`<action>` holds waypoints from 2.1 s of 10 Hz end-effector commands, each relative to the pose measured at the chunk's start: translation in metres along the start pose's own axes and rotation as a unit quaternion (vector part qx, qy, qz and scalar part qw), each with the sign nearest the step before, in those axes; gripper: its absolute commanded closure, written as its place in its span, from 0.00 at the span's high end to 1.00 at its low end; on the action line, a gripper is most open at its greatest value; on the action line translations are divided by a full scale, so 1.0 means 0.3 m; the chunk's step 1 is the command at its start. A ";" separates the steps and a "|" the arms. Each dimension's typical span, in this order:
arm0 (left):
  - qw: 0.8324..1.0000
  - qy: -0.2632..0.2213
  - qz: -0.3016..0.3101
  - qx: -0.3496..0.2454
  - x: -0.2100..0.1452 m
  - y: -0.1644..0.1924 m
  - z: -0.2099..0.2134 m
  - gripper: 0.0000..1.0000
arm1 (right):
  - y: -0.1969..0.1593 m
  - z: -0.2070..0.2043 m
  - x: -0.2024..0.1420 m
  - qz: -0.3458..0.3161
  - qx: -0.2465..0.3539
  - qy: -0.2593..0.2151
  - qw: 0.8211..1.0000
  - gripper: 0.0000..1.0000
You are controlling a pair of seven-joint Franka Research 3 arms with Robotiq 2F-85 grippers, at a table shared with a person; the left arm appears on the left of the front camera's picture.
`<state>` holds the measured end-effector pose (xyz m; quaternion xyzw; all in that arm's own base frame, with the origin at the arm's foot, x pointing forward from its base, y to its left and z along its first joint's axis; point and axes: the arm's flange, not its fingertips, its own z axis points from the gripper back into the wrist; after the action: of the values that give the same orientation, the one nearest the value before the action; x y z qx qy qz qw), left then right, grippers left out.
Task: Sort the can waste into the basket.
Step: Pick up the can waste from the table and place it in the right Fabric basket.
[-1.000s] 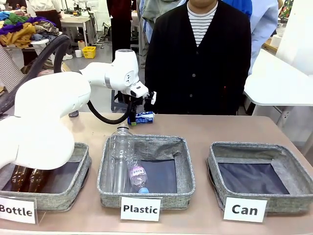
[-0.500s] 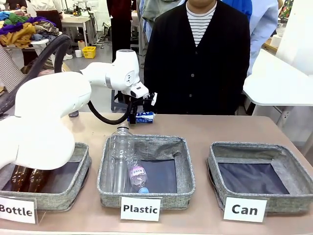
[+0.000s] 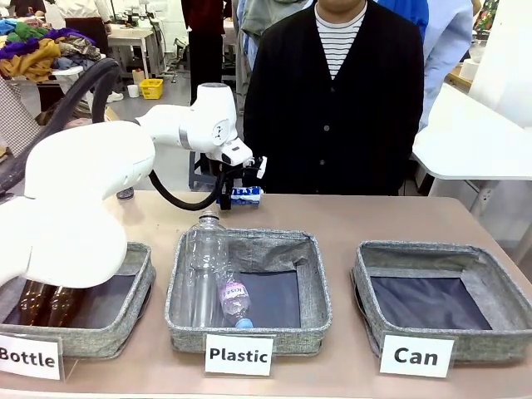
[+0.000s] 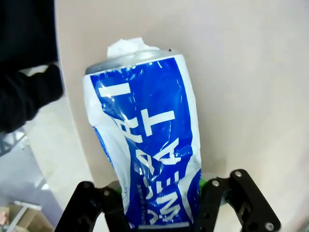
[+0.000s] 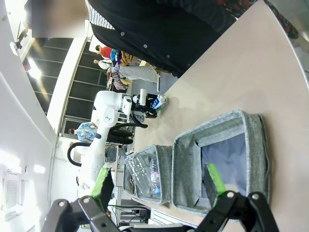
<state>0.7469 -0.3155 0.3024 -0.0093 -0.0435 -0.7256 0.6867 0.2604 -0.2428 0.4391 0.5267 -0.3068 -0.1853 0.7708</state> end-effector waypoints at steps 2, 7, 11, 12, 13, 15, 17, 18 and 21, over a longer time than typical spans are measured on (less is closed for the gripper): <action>0.999 -0.008 -0.031 0.026 -0.003 -0.012 0.355 0.00 | -0.001 -0.002 0.007 0.013 0.011 -0.009 1.000 1.00; 0.973 -0.019 -0.225 -0.052 -0.171 -0.577 0.963 0.00 | -0.001 -0.002 0.007 0.013 0.011 -0.009 1.000 1.00; 0.981 -0.050 -0.185 0.007 -0.321 -1.156 0.775 0.00 | -0.001 -0.002 0.007 0.013 0.011 -0.009 1.000 1.00; 0.984 -0.070 -0.163 0.020 -0.348 -1.259 0.695 0.00 | -0.001 -0.002 0.007 0.013 0.011 -0.009 1.000 1.00; 0.988 -0.073 -0.137 0.019 -0.369 -1.315 0.623 0.00 | -0.001 -0.002 0.007 0.013 0.011 -0.009 1.000 1.00; 0.991 -0.099 -0.085 0.038 -0.422 -1.378 0.586 0.00 | -0.001 -0.002 0.007 0.013 0.011 -0.009 1.000 1.00; 0.985 -0.158 -0.032 0.060 -0.497 -1.368 0.597 0.00 | -0.001 -0.002 0.007 0.013 0.011 -0.009 1.000 1.00; 0.992 -0.098 -0.073 0.016 -0.234 -0.819 0.959 0.00 | -0.001 -0.002 0.007 0.013 0.011 -0.009 1.000 1.00; 0.992 -0.098 -0.073 0.016 -0.234 -0.819 0.959 0.00 | -0.001 -0.002 0.007 0.013 0.011 -0.009 1.000 1.00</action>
<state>0.4830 -0.2122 0.5645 -0.0660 -0.1332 -0.7682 0.6228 0.2606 -0.2427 0.4389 0.5268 -0.3064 -0.1853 0.7709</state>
